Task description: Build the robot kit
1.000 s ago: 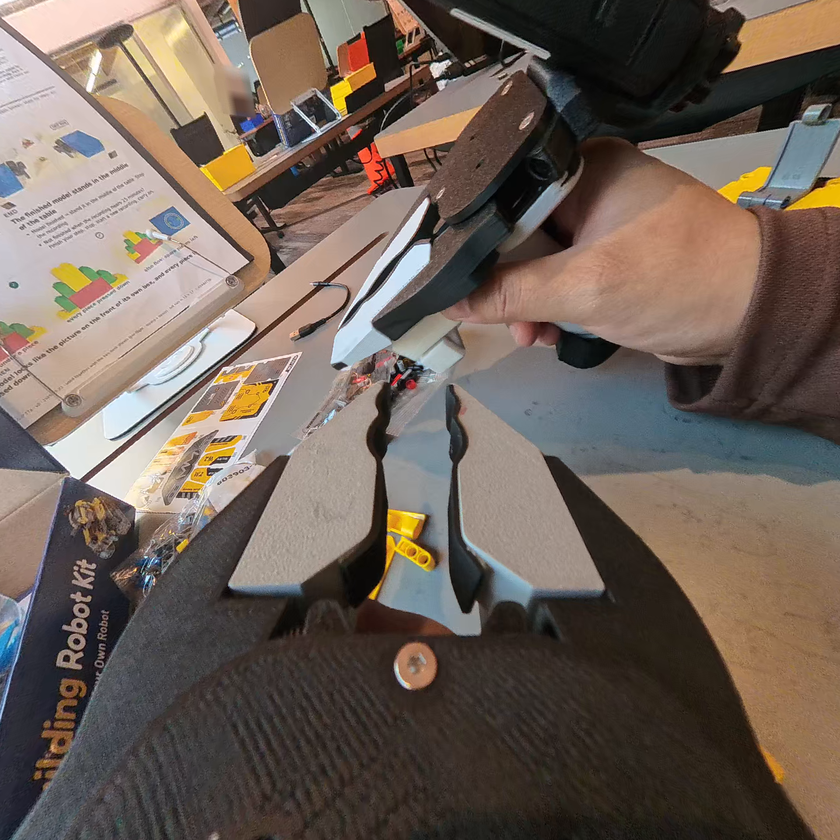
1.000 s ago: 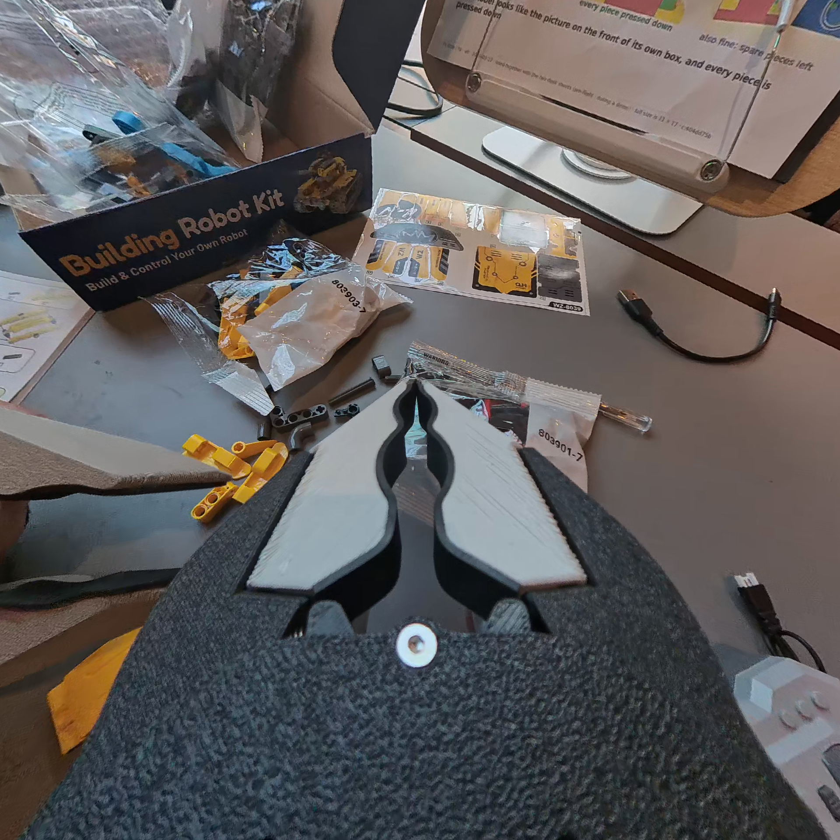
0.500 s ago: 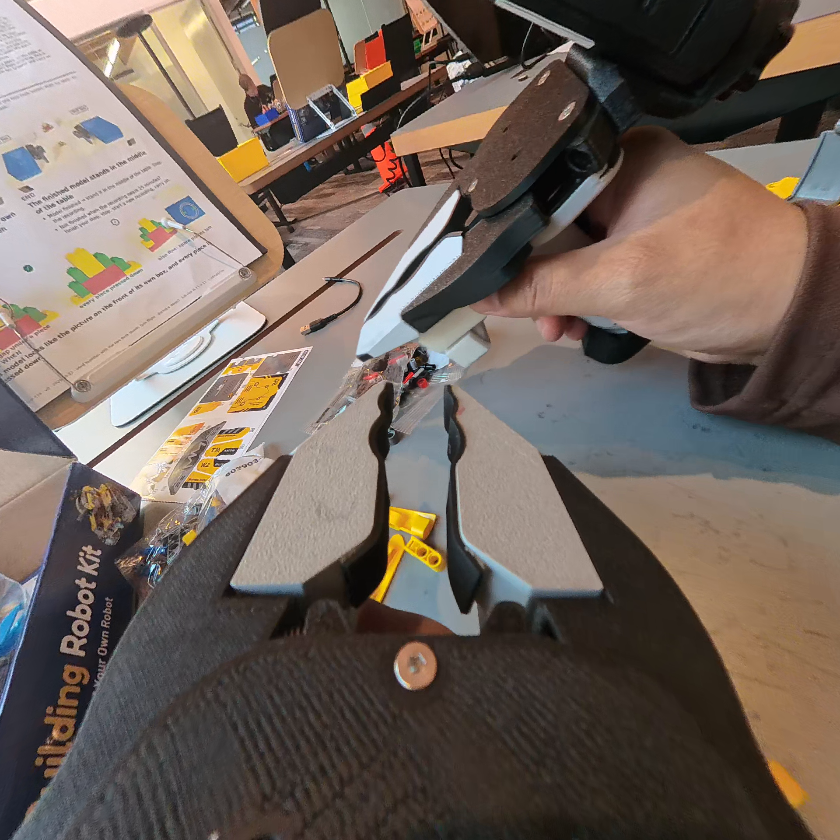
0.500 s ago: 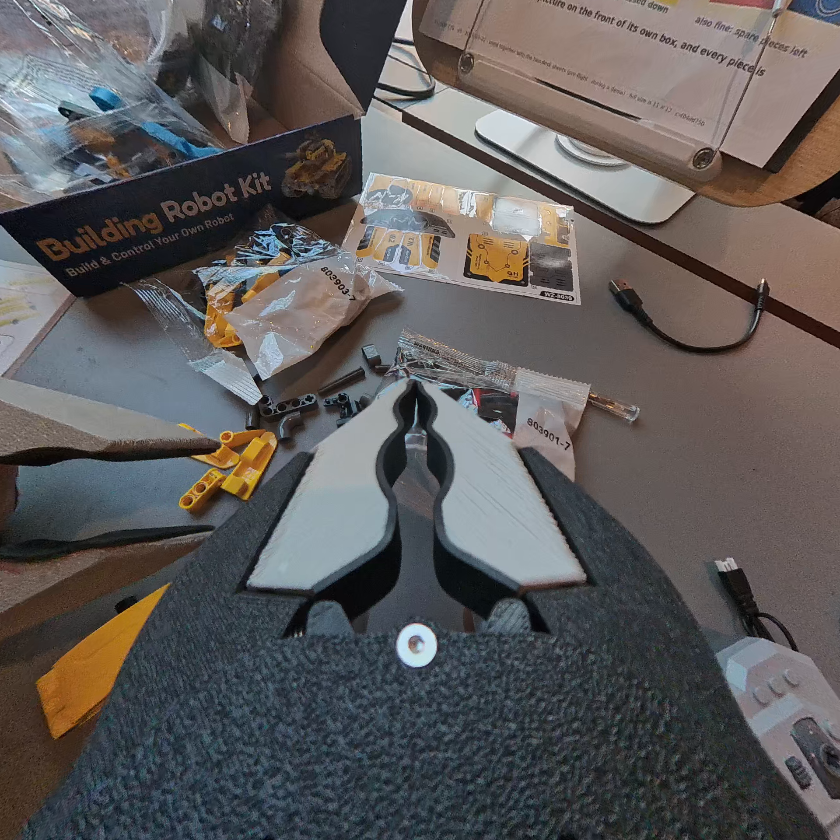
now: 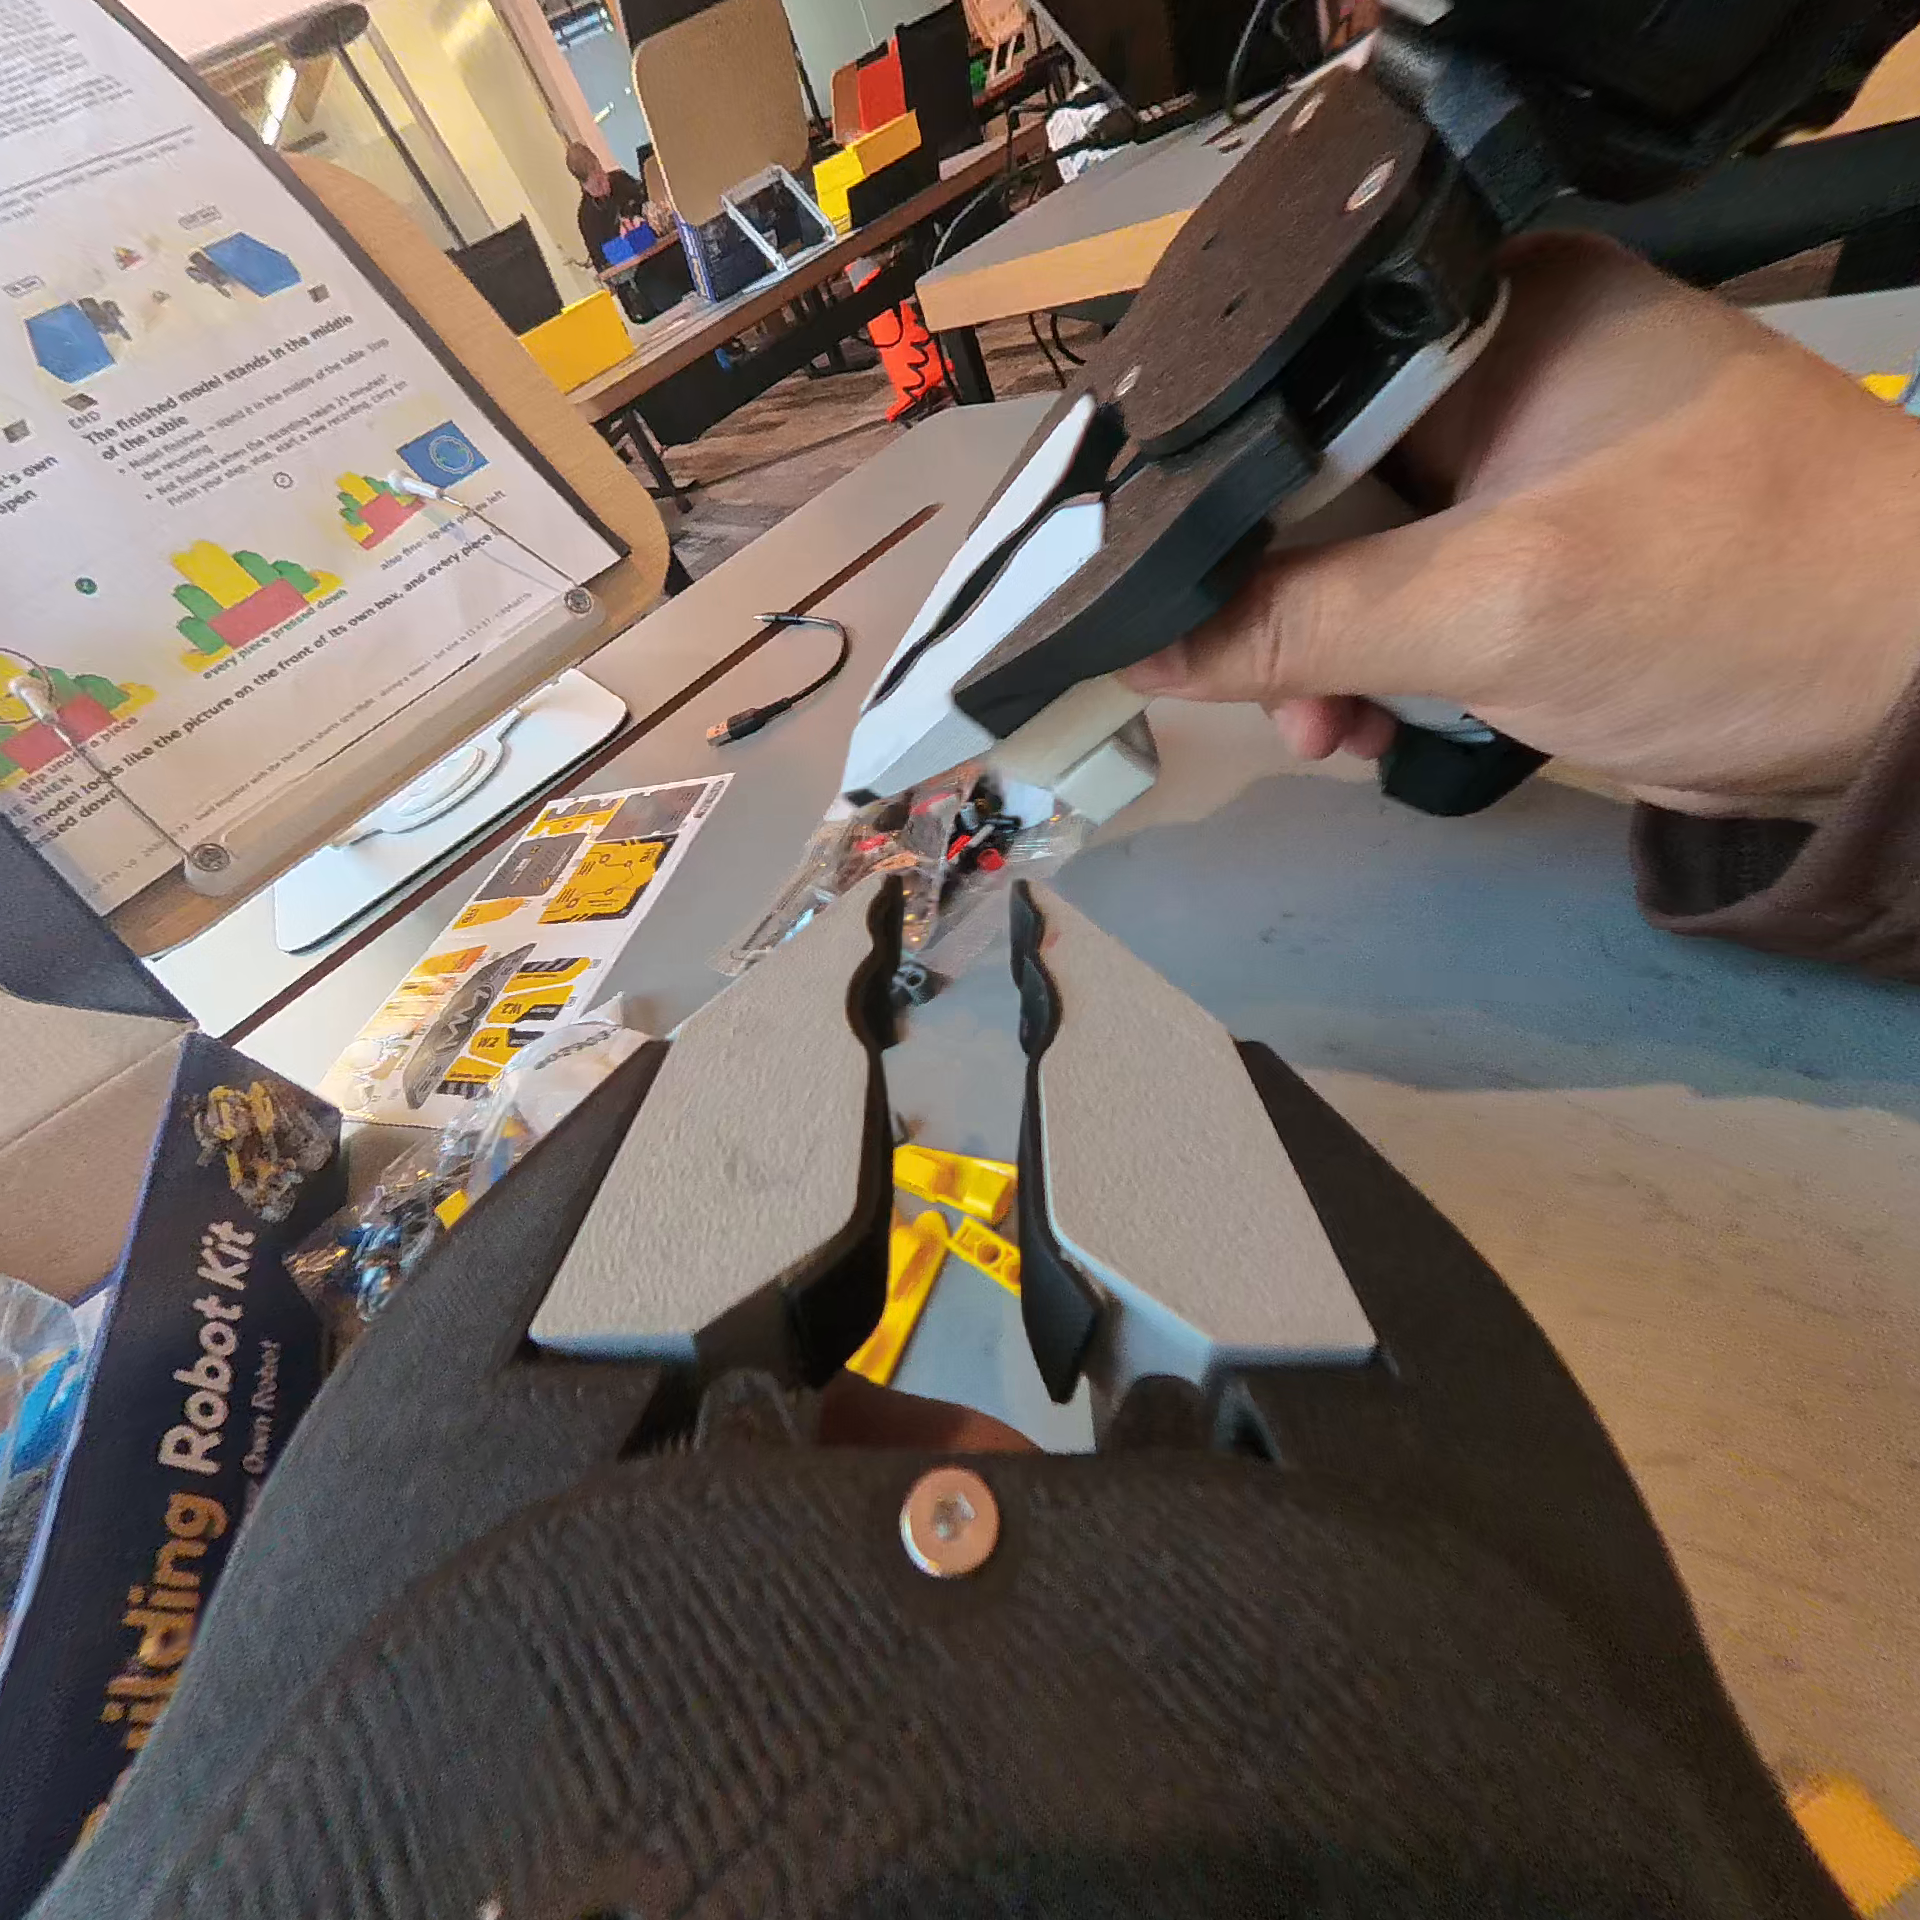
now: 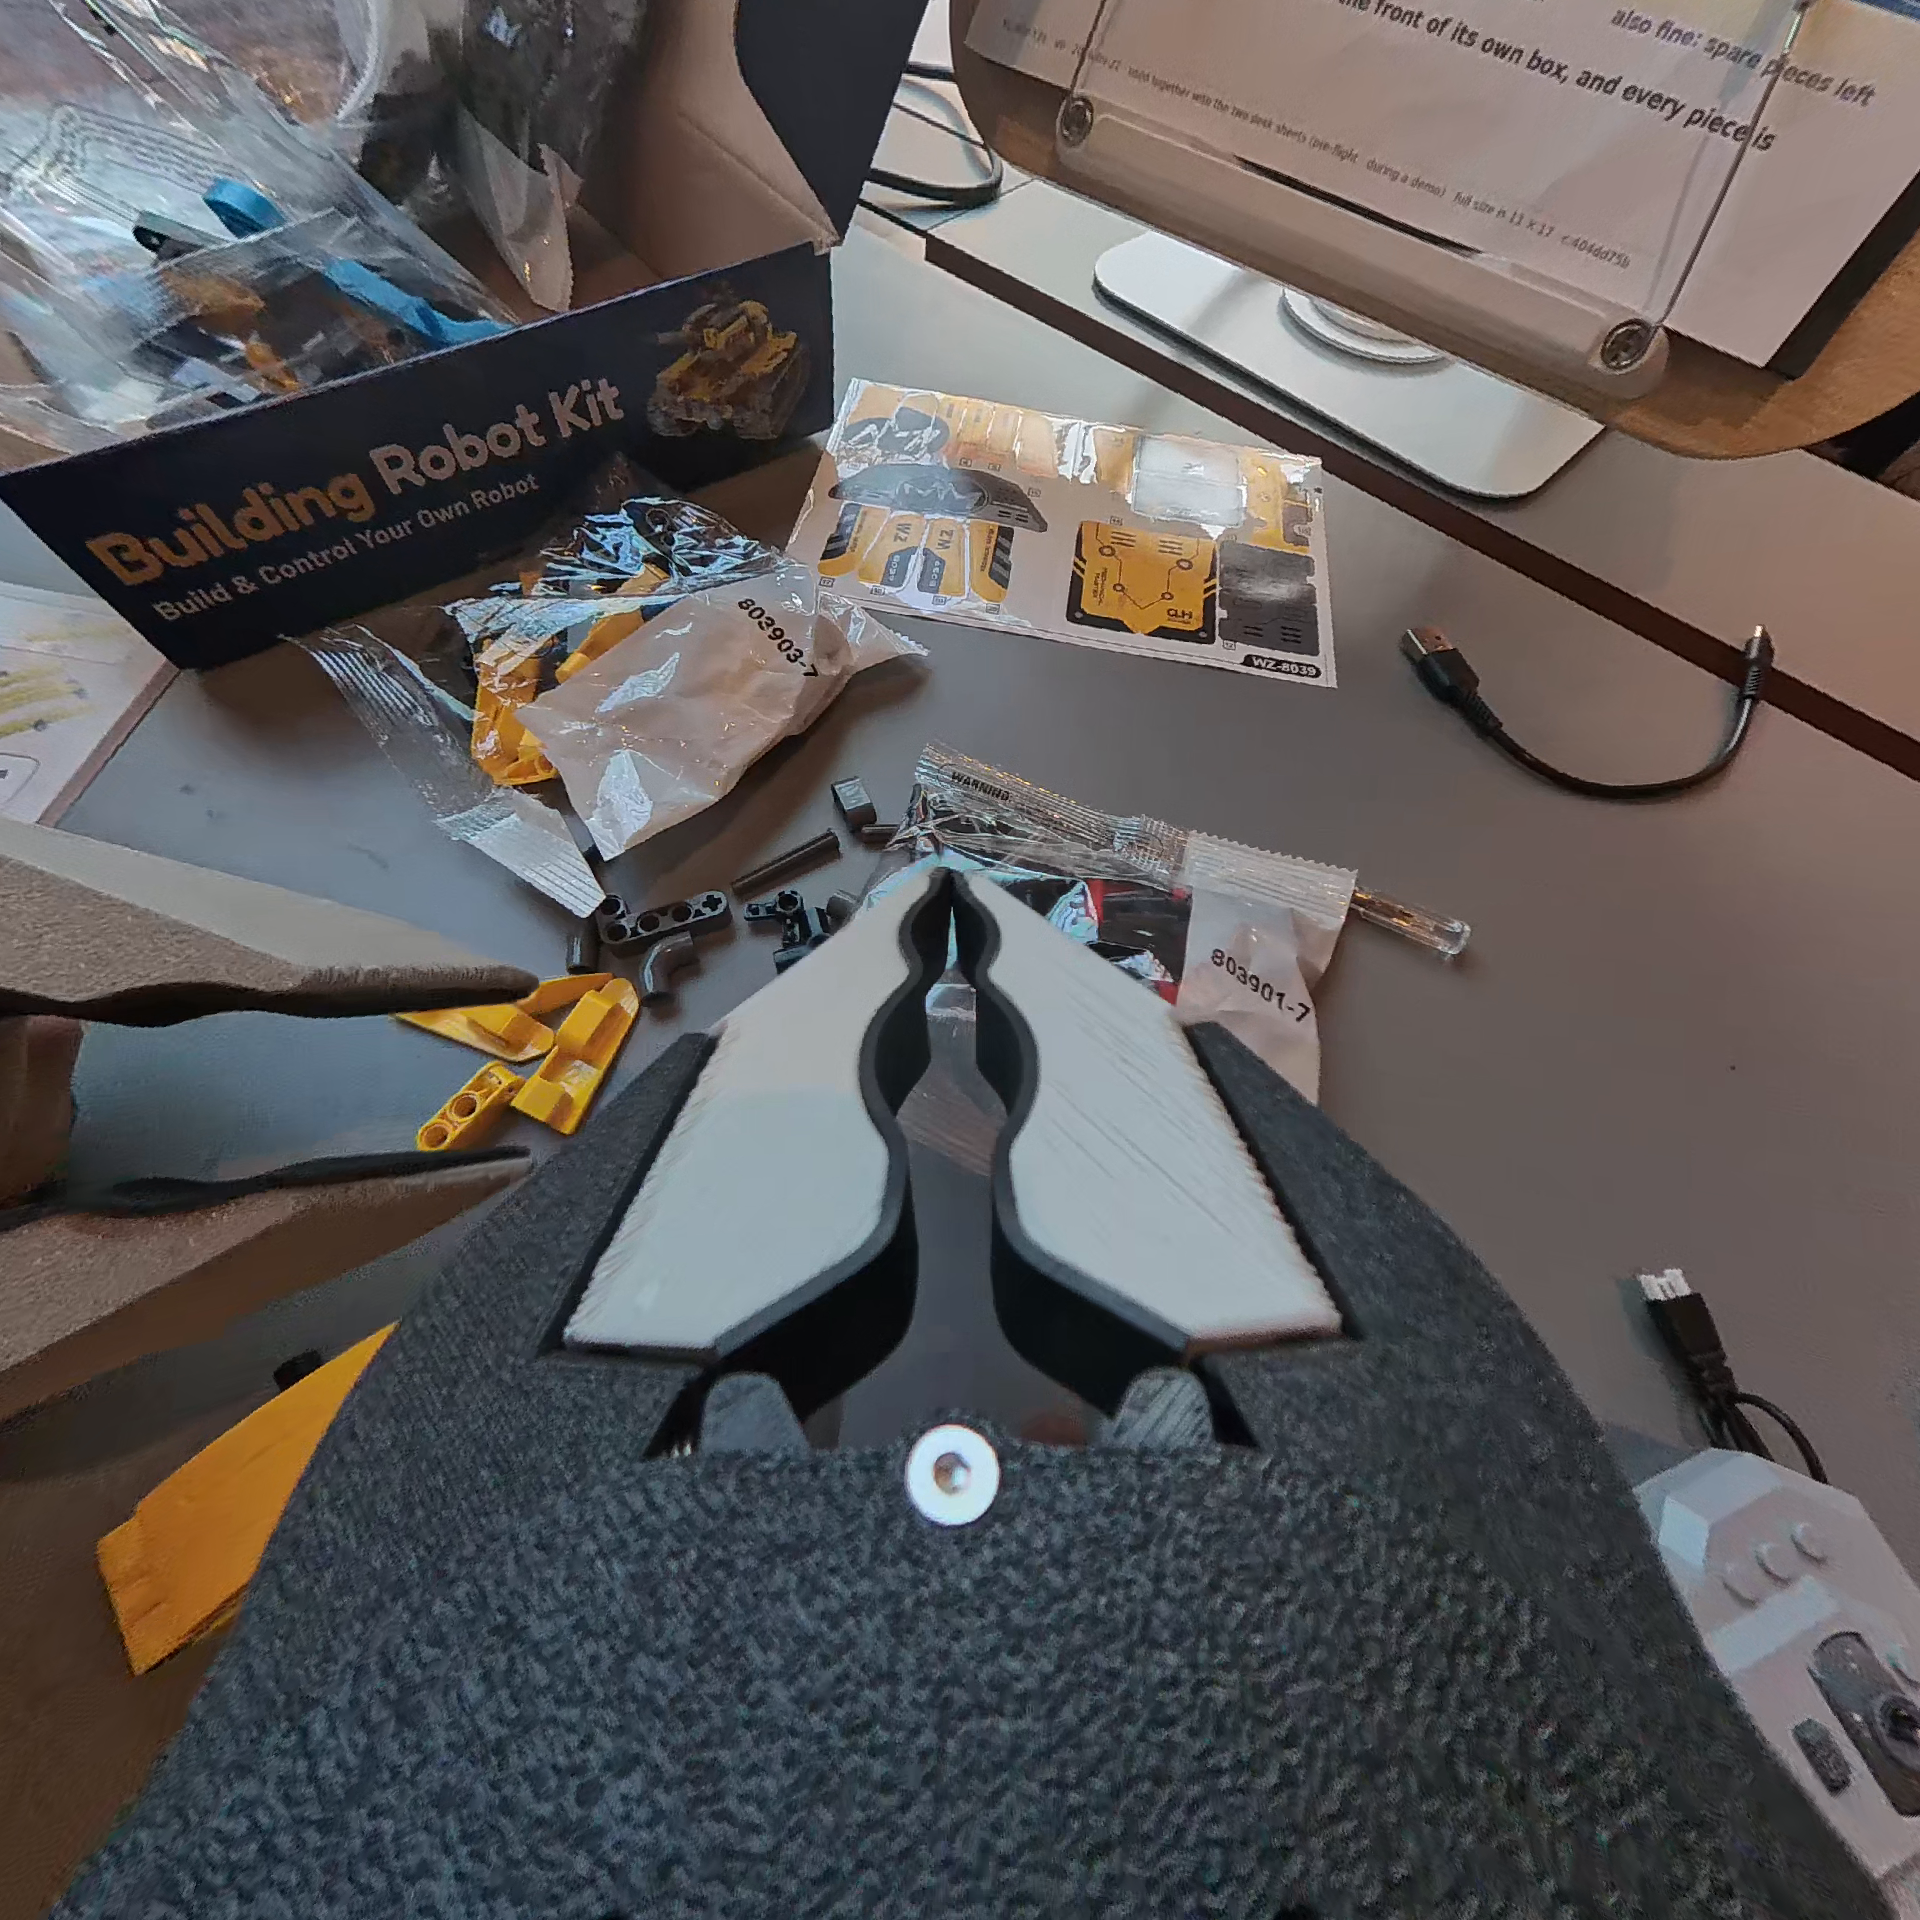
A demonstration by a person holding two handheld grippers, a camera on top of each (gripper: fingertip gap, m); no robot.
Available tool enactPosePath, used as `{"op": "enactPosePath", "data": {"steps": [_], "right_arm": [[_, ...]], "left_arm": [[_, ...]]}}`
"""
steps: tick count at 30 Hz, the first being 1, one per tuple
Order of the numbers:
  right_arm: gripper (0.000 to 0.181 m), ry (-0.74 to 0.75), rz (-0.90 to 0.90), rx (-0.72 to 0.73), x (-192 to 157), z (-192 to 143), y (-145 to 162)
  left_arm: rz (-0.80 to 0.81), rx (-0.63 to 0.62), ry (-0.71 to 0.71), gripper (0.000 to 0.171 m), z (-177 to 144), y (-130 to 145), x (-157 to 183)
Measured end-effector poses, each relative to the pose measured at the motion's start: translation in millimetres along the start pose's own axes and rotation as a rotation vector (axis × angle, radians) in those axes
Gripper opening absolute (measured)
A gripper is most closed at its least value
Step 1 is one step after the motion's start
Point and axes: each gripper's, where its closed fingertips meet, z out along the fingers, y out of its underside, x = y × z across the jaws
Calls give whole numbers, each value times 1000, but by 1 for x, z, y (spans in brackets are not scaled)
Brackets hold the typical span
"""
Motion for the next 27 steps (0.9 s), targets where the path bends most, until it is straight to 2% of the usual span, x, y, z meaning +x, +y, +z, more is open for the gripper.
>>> {"op": "enactPosePath", "data": {"steps": [3, 5, 9, 16, 23, 27], "right_arm": [[0, 60, 11, -27, 14, -3, 5], [0, 89, 24, -53, 22, -4, 10], [1, 88, 32, -102, 26, -5, 18], [11, 20, 41, -152, 19, -4, 27], [0, 18, -4, -5, 14, -16, -2], [2, 1, -1, -99, 12, -7, 16]], "left_arm": [[-3, -15, -146, 10, -1, 5, -35], [-102, -43, -195, 8, -2, 13, -59], [-300, -57, -220, 9, -4, 24, -83], [-437, -50, -77, 19, 4, 27, -63], [-408, -53, -77, 19, 5, 26, -60], [-412, -52, -70, 19, 5, 26, -60]]}}
